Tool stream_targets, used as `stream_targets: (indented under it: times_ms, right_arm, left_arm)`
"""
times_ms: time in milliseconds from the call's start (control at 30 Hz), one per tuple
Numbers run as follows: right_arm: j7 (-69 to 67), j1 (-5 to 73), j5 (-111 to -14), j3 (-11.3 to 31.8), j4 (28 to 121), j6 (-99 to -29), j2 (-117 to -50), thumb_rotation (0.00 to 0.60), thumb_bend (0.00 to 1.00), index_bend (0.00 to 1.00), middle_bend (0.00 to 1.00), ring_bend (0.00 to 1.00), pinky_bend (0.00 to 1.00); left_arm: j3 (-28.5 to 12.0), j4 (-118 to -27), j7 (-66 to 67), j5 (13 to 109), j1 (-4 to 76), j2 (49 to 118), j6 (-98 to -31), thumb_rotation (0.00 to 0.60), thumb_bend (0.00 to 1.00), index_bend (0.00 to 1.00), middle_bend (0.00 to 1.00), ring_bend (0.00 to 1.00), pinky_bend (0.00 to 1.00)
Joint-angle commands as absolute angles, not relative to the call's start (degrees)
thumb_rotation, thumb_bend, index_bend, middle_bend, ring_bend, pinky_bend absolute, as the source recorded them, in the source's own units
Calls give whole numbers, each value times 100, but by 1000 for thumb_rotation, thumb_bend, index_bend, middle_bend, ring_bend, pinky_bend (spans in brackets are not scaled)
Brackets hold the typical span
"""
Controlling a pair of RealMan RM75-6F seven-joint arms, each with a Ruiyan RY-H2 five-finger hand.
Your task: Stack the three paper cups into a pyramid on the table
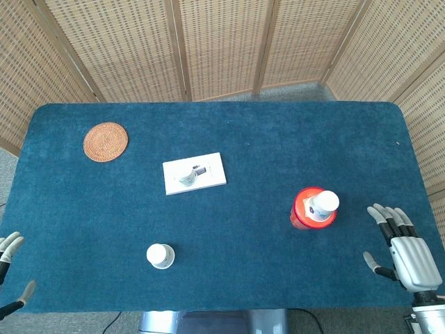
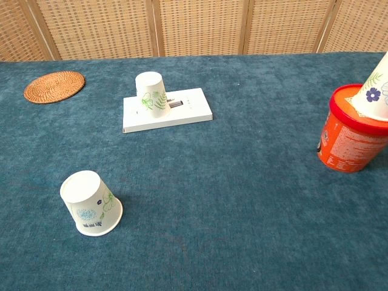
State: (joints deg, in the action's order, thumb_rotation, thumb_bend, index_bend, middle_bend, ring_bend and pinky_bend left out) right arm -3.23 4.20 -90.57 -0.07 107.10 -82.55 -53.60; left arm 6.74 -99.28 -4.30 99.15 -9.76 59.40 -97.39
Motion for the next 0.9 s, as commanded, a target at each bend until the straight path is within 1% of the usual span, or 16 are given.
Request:
stream_targets:
  times_ms: [33,267,500,700,900]
  right_arm:
    - [-320,418,-9062,-18,10711,-8244,-5367,600,364,0,50,0,0]
    - [-556,488,-9246,-55,10676,-8179,-5292,600,365,0,49,0,0]
    - [-720,729,-9406,65,10790,-8045,-5123,600,364,0,49,0,0]
    - [-762,1077,-9355,238,10978,-7692,-4982,600,363,0,48,0,0]
    - [-533,1506,-9030,457,11208,-7133,-4907,600,362,0,48,0,0]
  left_arm:
    - [669,-9916,-431,9903,-962,5952,-9713,600,407,11,77,0,0]
    - [691,-9900,-411,9975,-969,5979,-9747,600,406,11,76,0,0]
    - [681,-10021,-299,10076,-957,5916,-9808,600,406,11,77,0,0]
    - [675,-10108,-205,10086,-928,5907,-9765,600,406,12,77,0,0]
    - [650,-10100,-228,9997,-914,5906,-9732,600,405,11,77,0,0]
